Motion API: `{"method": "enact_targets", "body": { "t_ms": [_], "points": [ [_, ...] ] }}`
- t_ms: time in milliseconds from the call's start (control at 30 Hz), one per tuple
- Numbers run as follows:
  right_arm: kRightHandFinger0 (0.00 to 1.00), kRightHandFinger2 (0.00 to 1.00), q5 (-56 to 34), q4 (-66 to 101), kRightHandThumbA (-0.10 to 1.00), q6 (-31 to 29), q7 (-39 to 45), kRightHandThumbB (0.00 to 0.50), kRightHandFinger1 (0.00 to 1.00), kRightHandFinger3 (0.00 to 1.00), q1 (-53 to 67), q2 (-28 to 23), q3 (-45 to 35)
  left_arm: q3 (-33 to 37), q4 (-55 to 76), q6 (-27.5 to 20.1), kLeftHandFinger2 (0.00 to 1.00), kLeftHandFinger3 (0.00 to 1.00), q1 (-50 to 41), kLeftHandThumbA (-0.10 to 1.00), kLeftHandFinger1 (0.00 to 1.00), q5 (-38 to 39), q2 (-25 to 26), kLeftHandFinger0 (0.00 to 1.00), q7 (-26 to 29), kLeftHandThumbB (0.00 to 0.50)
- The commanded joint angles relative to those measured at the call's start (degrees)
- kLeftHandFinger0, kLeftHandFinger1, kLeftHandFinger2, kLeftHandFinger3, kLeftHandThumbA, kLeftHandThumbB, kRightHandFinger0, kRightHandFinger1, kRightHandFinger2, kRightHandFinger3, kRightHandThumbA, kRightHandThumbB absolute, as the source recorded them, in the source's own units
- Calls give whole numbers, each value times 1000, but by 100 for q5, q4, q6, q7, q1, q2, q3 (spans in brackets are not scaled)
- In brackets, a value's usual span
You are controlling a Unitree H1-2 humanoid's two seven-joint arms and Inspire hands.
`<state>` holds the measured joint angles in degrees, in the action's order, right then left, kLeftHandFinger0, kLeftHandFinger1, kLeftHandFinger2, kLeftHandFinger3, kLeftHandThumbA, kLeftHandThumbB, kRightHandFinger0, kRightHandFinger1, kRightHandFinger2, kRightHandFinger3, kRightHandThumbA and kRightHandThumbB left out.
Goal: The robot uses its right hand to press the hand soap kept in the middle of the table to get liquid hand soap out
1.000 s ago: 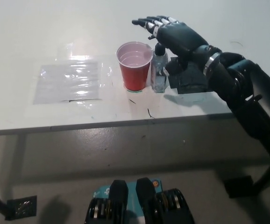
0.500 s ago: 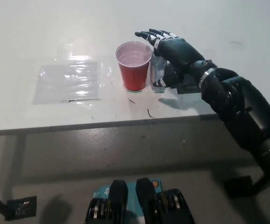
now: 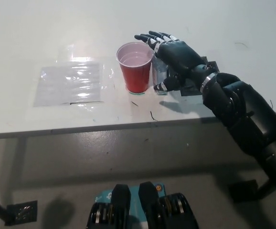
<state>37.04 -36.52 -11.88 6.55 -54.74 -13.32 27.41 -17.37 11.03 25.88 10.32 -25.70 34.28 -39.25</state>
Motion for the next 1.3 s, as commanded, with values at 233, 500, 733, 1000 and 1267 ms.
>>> {"method": "enact_targets", "body": {
  "t_ms": [233,500,733,1000,1267],
  "points": [
    [1000,1000,767,33,1000,88,386,434,1000,1000,-152,-640,652,-74,134,105,991,852,169,1000,1000,-36,218,1000,-16,137],
    [1000,1000,938,100,1000,163,399,422,1000,1000,-114,-810,742,-168,162,105,1000,859,266,1000,1000,-164,164,1000,-137,123],
    [1000,1000,841,57,1000,241,312,425,1000,1000,-45,-658,646,-145,115,105,1000,874,329,1000,1000,-136,211,1000,-128,117],
    [1000,1000,672,-27,1000,101,118,420,1000,1000,97,-510,498,-103,52,105,986,842,433,1000,1000,-113,234,1000,-148,121],
    [1000,1000,576,-25,1000,153,123,421,1000,1000,217,-347,393,-135,86,105,1000,870,533,1000,1000,-296,181,1000,-313,124]
  ]
}}
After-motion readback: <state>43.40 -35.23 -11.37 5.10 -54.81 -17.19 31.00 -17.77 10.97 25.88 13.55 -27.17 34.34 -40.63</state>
